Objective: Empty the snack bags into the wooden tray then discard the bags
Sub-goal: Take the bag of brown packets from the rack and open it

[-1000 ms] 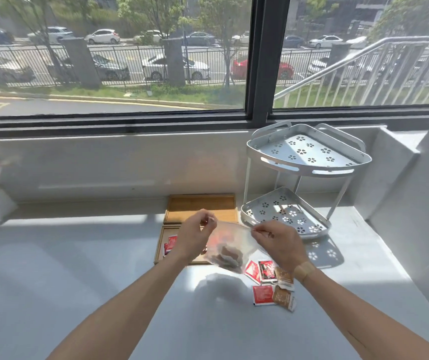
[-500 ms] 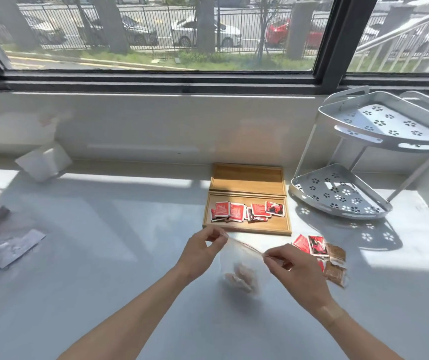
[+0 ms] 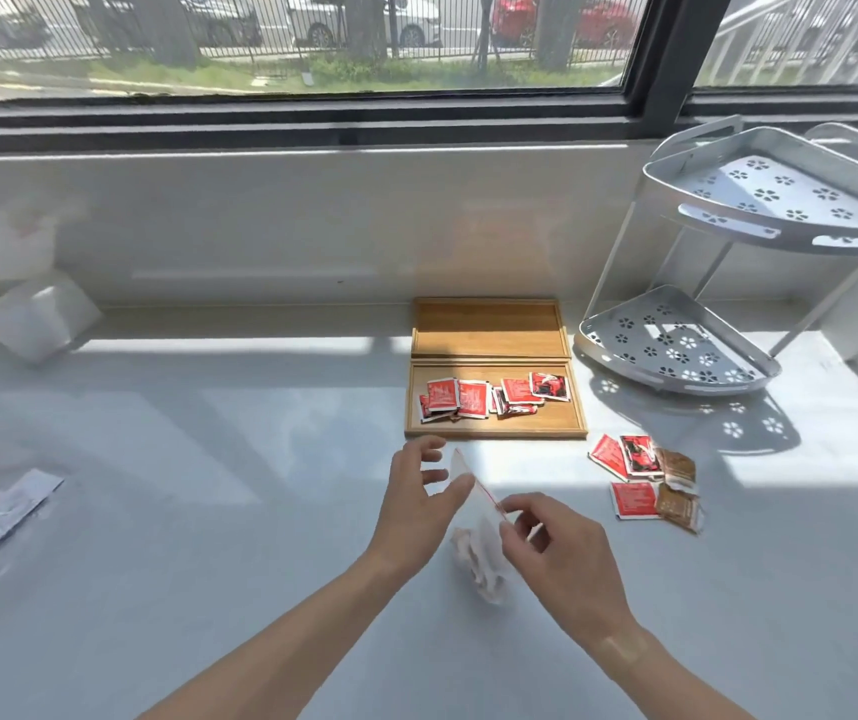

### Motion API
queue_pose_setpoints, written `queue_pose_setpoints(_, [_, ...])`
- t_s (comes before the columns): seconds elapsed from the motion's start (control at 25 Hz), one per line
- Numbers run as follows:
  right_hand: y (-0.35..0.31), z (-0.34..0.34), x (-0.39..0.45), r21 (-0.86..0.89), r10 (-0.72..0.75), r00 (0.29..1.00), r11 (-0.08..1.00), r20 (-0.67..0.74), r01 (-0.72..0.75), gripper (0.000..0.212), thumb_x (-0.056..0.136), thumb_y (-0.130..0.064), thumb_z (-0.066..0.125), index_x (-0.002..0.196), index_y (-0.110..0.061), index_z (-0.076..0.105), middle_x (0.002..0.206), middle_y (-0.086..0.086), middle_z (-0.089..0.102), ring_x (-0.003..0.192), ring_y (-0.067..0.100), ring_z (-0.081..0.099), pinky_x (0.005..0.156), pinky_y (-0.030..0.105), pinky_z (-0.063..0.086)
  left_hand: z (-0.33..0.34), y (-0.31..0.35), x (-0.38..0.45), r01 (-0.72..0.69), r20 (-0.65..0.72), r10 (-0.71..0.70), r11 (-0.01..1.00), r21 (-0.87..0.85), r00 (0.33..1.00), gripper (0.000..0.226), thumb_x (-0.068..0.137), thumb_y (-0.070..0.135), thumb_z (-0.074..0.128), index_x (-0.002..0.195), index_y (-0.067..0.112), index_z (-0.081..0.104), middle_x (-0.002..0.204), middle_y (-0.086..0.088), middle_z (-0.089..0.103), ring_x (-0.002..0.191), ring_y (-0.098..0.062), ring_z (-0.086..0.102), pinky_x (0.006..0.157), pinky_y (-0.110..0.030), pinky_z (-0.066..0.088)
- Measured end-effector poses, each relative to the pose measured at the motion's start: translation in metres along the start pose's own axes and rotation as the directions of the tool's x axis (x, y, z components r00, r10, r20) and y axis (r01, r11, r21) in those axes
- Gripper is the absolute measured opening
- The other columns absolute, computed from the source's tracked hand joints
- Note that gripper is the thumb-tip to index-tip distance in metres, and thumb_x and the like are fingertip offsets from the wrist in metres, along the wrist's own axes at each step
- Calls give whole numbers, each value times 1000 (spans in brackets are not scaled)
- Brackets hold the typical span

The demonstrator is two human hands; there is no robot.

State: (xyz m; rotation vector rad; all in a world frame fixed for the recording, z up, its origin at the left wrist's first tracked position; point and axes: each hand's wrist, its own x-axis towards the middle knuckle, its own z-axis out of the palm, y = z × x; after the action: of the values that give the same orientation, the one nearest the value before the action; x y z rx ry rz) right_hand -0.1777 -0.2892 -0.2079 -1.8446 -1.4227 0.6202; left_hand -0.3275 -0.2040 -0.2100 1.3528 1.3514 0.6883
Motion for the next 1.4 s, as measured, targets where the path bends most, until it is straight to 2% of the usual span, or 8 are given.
queue_pose_setpoints(0.08, [-4,9,0,-119,-90,993,990,-75,81,18,77,-14,75,91,-25,72,66,-13,64,52,7,58,54,24,52,-5,4,-9,93,10,-93,995,-35,996,24,88,34,68,103,24,53,103,7,58,93,-9,63,76,-28,58])
queue_pose_setpoints(0.2, [-7,23,-1,-224,-252,965,947,-75,230,19,74,-17,73,92,-24,70,68,-11,63,50,6,58,42,25,49,-13,11,-18,279,231,-259,959,-58,938,32,89,44,64,91,13,64,85,-2,70,80,-15,69,67,-30,60])
queue_pose_setpoints(0.32, [-14,34,-6,-191,-254,967,950,-17,246,16,77,-35,69,93,-31,69,71,-15,63,50,1,58,42,22,49,-25,12,-19,292,238,-276,956,-34,931,20,92,29,59,82,14,66,83,-4,74,77,-15,70,60,-26,55])
queue_pose_setpoints(0.48, [-25,30,-6,16,-1,995,1000,99,-1,23,81,-54,62,92,-36,69,76,-18,68,63,2,66,57,22,53,-40,11,-17,308,233,-307,951,31,923,15,88,16,59,79,11,70,75,-1,72,67,-11,66,52,-23,51])
queue_pose_setpoints(0.64, [-34,21,9,211,209,933,938,294,-276,10,84,-39,69,88,-31,72,78,-10,73,63,11,70,60,33,58,-41,12,-18,271,258,-289,957,106,922,14,85,19,62,76,13,70,70,1,72,62,-8,64,51,-23,49])
queue_pose_setpoints(0.76, [-40,13,19,292,325,861,843,390,-451,15,89,-29,65,83,-19,74,76,1,75,62,21,74,55,36,56,-36,12,-20,213,267,-240,969,126,933,20,86,27,65,72,14,66,64,5,69,60,-8,62,52,-23,47])
queue_pose_setpoints(1.04, [-42,-2,37,230,369,749,795,551,-561,25,89,-27,66,85,-3,70,78,10,78,70,30,76,57,30,55,-31,10,-17,103,370,-165,978,181,914,17,88,22,66,72,16,65,64,5,67,60,-8,60,54,-23,49])
queue_pose_setpoints(1.4, [-38,-6,34,294,328,751,773,572,-562,17,89,-21,67,87,-7,76,83,11,77,75,25,75,56,27,55,-33,4,-16,194,386,-184,981,13,904,20,91,18,67,73,12,68,69,-4,70,61,-14,63,56,-23,51])
